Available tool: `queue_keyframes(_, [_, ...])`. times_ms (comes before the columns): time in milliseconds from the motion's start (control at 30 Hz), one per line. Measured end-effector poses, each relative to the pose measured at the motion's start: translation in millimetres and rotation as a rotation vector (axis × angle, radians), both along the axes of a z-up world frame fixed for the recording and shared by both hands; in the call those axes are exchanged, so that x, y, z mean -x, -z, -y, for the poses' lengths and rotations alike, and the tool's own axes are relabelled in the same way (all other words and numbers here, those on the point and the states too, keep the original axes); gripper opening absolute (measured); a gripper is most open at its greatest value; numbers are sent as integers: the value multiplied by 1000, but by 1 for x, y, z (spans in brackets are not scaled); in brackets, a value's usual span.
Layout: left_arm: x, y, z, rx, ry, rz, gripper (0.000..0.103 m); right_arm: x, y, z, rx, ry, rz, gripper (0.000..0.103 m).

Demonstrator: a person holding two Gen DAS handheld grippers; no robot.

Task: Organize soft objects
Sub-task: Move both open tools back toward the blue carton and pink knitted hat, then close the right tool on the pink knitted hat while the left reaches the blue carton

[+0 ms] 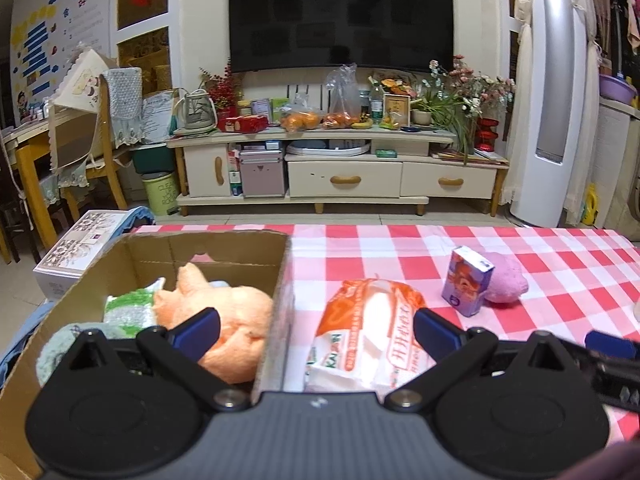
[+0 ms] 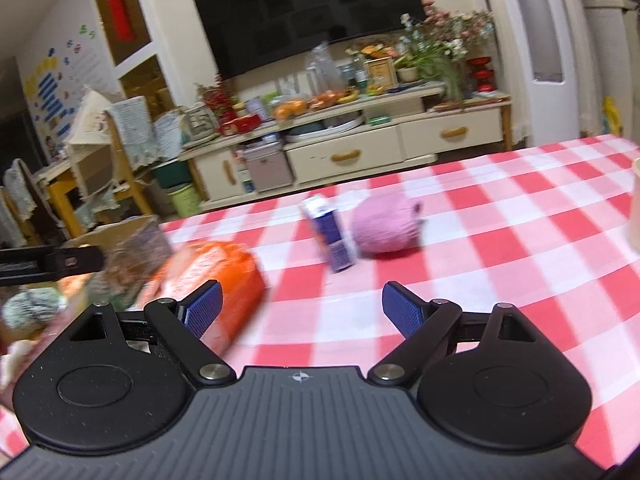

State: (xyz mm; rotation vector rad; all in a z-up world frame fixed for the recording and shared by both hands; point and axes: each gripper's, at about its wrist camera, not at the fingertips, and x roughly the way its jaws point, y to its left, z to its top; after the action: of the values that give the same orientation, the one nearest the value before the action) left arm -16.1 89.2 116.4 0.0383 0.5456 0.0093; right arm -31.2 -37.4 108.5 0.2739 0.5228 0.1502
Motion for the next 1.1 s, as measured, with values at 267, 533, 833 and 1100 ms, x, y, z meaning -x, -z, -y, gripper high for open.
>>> queue_keyframes(267, [1,6,16,-23,32,-2,102,-26,17,22,90,97,12,103])
queue_keyframes(533, [-1,13,34,-31,64,3,102,-72,36,45,78,131,-4,103])
queue_keyframes(833, [-5,25,57,-40,93,-8,102,-122,44,52,-6,110,-16,103])
queue_keyframes(1100, [-4,34,79,-90,124,-6,102,-158,53,45,-35,89,-53,103])
